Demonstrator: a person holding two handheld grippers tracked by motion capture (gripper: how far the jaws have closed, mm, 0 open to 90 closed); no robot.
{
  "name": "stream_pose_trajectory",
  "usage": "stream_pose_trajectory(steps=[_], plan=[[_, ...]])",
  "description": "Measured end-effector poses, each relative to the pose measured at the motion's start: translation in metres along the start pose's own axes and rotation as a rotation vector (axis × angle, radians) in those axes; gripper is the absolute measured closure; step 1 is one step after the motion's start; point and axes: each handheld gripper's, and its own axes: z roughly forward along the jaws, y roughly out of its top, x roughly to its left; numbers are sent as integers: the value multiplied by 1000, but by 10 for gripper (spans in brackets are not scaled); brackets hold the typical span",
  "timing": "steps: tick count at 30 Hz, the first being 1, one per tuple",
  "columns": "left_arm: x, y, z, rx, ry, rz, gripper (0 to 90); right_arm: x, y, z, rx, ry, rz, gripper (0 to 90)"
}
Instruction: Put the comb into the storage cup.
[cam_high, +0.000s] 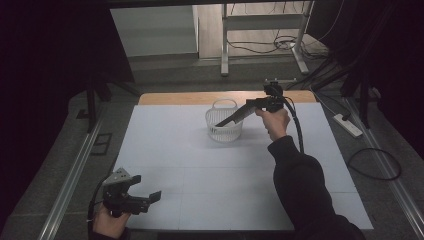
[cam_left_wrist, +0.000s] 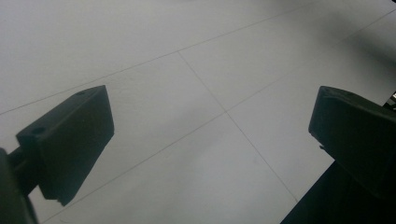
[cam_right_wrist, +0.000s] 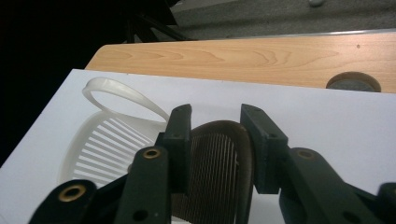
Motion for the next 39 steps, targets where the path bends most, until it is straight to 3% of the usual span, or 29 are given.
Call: stream_pose_trajectory(steps=[9, 18, 27, 39], plan=[[0, 0, 0, -1, 0, -1, 6, 1, -2, 0, -14, -12, -19, 521], [0, 0, 0, 0, 0, -2, 6, 5, -2, 0, -10, -37, -72, 373], [0, 0, 0, 1, 1, -3, 7, 10, -3, -1, 17, -70, -152, 219], [0, 0, 0, 0, 0, -6, 6, 18, -4, -7, 64, -108, -250, 96]])
